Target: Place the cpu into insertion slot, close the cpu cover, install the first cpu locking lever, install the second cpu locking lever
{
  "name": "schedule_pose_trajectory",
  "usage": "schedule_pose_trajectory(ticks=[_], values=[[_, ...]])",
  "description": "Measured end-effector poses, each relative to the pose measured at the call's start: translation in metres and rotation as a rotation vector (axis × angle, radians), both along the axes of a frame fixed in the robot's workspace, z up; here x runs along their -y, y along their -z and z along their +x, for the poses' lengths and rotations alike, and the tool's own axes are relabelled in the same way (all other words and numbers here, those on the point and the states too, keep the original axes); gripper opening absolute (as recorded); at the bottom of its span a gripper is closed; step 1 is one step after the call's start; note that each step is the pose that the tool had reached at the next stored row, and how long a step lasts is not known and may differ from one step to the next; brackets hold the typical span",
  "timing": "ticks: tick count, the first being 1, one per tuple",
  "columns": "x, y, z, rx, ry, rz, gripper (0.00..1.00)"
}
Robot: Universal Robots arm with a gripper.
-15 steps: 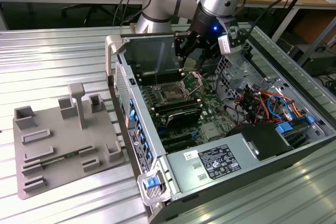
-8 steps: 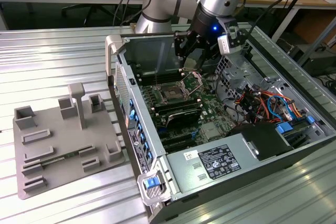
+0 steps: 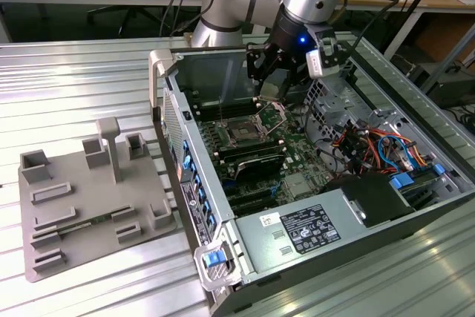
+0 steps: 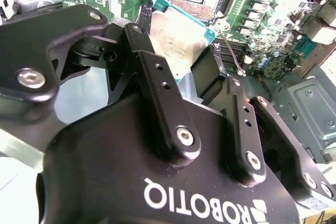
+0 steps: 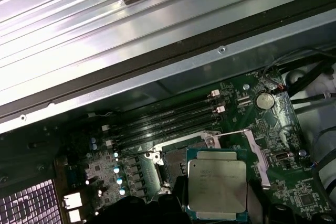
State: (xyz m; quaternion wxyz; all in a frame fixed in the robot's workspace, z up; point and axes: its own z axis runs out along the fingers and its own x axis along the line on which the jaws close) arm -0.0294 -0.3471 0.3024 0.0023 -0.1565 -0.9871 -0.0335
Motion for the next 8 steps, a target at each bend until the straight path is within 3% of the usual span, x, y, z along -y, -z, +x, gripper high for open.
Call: schedule_pose_trajectory(ticks=[8], values=[[0.0, 0.0, 0.0, 0.0, 0.024, -0.0028, 0.55]])
